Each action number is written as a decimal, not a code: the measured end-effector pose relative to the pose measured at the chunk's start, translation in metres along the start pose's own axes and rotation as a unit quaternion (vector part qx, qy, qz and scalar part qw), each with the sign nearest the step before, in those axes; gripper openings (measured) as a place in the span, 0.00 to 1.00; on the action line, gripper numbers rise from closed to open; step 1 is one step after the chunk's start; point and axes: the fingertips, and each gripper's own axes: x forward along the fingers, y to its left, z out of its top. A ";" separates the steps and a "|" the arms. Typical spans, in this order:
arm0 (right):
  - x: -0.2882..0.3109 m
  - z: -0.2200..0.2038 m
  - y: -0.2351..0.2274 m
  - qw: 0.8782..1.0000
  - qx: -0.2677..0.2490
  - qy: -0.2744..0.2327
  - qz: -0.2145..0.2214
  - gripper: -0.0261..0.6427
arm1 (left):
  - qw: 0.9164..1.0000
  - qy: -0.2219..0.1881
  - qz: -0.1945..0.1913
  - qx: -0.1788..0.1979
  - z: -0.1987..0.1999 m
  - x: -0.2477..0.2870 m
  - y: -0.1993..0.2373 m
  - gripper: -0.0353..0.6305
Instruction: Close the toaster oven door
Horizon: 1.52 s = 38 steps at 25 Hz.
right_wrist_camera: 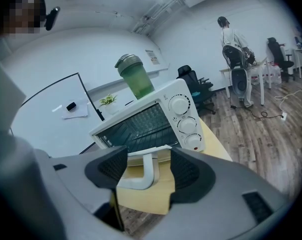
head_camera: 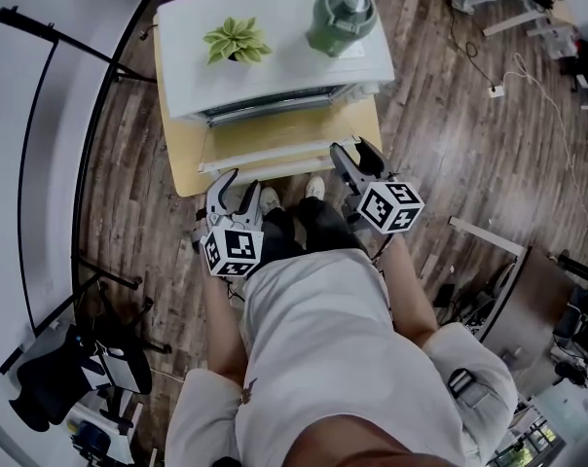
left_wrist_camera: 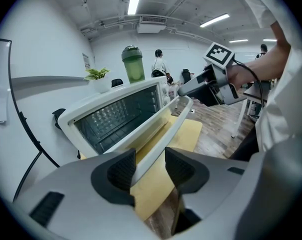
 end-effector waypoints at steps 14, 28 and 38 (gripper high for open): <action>-0.008 0.012 0.015 0.987 -0.159 0.004 -0.004 0.47 | 1.000 -0.001 -0.003 -0.014 0.010 0.001 0.011 0.33; -0.004 0.022 0.064 0.945 -0.323 -0.001 0.055 0.46 | 1.000 -0.017 0.006 -0.022 0.028 0.005 0.030 0.34; 0.012 0.006 0.080 0.924 -0.370 0.033 0.085 0.43 | 0.999 -0.024 0.008 -0.025 0.037 0.006 0.040 0.34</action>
